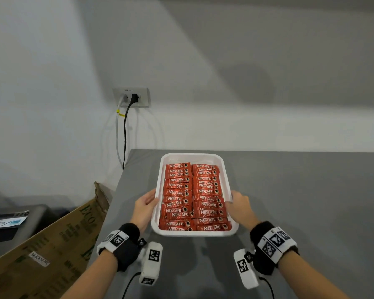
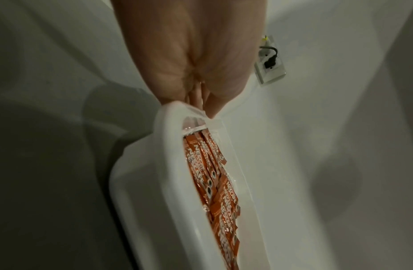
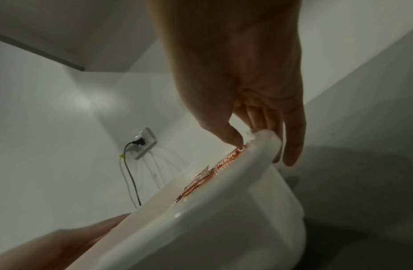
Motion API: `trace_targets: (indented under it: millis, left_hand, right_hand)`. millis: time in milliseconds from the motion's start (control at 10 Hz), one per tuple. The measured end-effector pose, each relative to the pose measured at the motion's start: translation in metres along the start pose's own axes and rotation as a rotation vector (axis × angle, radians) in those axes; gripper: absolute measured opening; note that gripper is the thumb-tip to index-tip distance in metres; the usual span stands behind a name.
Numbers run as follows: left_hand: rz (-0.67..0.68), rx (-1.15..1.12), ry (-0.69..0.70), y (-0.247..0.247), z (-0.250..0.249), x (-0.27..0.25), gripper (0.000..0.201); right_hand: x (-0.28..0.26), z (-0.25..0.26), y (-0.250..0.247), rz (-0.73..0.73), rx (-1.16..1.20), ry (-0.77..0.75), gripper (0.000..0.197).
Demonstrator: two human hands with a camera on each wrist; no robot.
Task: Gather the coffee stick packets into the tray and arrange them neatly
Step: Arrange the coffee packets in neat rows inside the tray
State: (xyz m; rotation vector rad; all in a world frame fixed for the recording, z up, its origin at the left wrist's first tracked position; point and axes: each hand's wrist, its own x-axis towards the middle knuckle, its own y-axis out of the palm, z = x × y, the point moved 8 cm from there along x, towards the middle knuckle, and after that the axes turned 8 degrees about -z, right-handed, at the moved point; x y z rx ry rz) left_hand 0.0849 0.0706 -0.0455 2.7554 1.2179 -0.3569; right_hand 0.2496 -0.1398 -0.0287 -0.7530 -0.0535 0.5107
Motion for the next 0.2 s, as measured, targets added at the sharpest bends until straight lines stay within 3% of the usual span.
trace_targets:
  millis: [100, 200]
  left_hand:
    - [-0.054, 0.061, -0.004, -0.015, -0.006, 0.005, 0.044]
    - [-0.229, 0.116, 0.065, -0.055, -0.014, -0.014, 0.034]
  right_hand:
    - [0.005, -0.003, -0.013, -0.052, 0.012, 0.037, 0.027]
    - [-0.023, -0.033, -0.036, -0.114, 0.055, 0.029, 0.046]
